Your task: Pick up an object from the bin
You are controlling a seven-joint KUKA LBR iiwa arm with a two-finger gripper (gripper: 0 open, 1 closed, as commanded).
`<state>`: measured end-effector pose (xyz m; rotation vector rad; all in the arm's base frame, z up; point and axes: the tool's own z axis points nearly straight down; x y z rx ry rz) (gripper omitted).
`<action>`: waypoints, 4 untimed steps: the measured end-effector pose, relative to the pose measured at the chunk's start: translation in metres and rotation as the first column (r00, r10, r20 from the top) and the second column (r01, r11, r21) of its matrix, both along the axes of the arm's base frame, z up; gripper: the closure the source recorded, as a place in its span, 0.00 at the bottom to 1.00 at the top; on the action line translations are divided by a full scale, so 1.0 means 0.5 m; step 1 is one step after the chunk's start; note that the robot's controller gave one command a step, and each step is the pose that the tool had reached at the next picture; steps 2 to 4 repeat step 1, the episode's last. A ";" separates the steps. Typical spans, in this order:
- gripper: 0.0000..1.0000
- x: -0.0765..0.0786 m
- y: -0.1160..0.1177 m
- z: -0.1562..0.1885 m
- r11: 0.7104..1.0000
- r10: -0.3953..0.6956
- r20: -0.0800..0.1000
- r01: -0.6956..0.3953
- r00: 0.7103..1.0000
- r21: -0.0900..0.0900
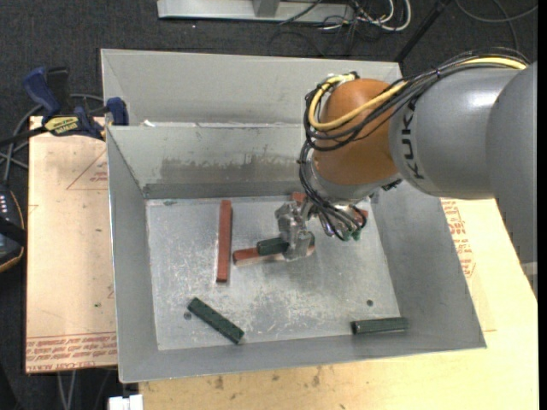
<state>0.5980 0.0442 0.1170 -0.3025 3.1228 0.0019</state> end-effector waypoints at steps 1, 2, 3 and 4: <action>1.00 0.005 0.001 0.175 1.000 -0.001 0.008 0.001 1.000 0.000; 1.00 0.005 0.001 0.175 1.000 -0.001 0.008 0.001 1.000 0.000; 1.00 0.005 0.001 0.175 1.000 -0.001 0.008 0.001 1.000 0.000; 1.00 0.005 0.001 0.175 1.000 -0.001 0.008 0.001 1.000 0.000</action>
Offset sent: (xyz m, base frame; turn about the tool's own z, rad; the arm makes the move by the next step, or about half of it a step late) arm 0.0000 -0.0001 0.0824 0.0000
